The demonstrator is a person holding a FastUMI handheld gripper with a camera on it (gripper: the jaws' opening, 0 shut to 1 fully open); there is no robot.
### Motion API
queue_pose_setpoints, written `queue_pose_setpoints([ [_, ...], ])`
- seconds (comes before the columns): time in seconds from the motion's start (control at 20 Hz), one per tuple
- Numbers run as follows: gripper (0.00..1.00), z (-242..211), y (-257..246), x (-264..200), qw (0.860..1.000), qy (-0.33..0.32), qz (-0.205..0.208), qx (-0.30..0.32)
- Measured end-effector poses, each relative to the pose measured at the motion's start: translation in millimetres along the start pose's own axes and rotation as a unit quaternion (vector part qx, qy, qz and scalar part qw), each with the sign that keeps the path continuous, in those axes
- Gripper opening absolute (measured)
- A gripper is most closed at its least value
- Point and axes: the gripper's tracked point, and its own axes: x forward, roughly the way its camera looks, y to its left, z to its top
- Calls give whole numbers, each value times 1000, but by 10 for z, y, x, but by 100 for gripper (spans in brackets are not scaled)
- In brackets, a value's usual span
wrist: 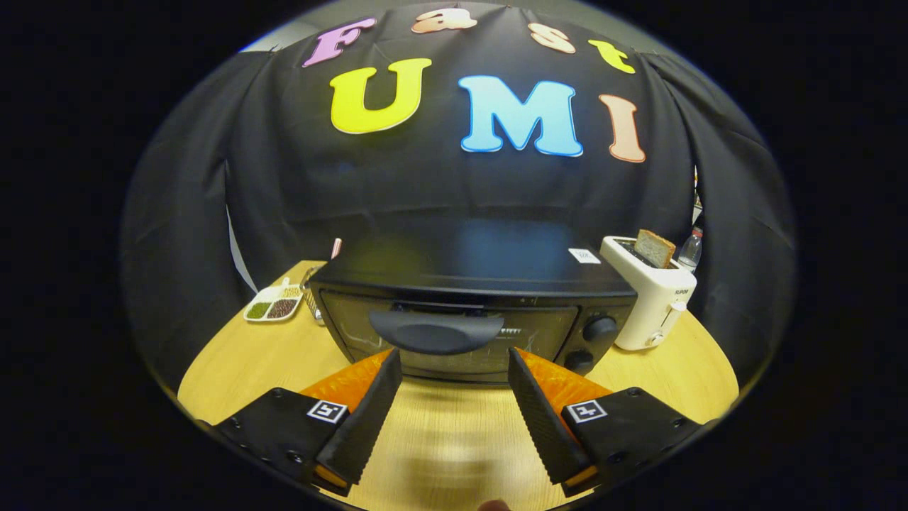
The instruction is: Open the toaster oven, put the food inside, and close the toaster oven door.
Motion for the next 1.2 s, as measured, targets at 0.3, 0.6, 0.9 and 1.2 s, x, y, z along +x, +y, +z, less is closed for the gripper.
queue_pose_setpoints([
  [0.3, 96, 240, -350, -695, 998, -67, -3, 6],
  [0.6, 96, 299, -878, -1474, 992, -115, -40, 11],
  [0.9, 96, 216, -1247, -2058, 988, -140, -65, 11],
  [1.2, 96, 180, -1325, -2396, 984, -166, -69, 3],
])
